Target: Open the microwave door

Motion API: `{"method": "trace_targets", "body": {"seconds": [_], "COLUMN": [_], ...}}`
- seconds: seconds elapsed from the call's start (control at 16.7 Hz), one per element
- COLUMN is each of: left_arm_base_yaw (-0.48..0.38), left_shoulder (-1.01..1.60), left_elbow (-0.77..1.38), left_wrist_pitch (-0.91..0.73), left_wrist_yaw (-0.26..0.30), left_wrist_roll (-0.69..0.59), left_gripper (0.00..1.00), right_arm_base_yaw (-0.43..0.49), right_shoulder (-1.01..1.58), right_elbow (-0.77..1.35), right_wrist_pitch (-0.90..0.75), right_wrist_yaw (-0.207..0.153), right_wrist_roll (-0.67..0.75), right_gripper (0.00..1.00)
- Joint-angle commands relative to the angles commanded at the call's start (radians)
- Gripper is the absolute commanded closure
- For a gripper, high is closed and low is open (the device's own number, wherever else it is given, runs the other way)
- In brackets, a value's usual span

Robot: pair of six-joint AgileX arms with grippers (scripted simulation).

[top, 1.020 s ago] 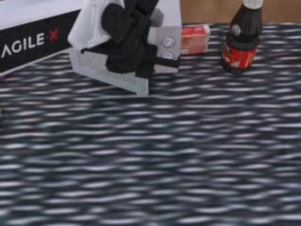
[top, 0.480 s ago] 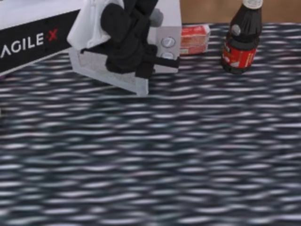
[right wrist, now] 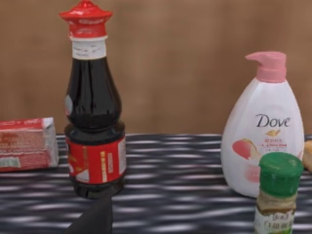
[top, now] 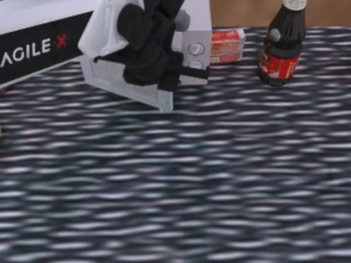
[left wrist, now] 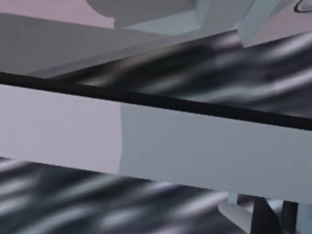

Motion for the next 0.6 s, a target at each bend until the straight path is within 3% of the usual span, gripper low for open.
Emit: {"method": "trace_targets", "body": {"seconds": [0.36, 0.6], "left_arm_base_yaw": [-0.005, 0.015], "left_shoulder": [0.001, -0.048], "left_elbow": [-0.005, -0.076], "left_wrist_pitch": [0.002, 0.025], "left_wrist_yaw": [0.008, 0.044], "left_wrist_roll": [-0.001, 0.074], "left_gripper": [1.0, 1.0], "right_arm_base_yaw": [0.0, 0.0], "right_shoulder": [0.0, 0.0], "right_elbow": [0.0, 0.0], "right_wrist_pitch": [0.0, 0.0], "right_wrist_yaw": [0.0, 0.0], "right_wrist_roll": [0.0, 0.0], "right_gripper": [0.0, 0.0]}}
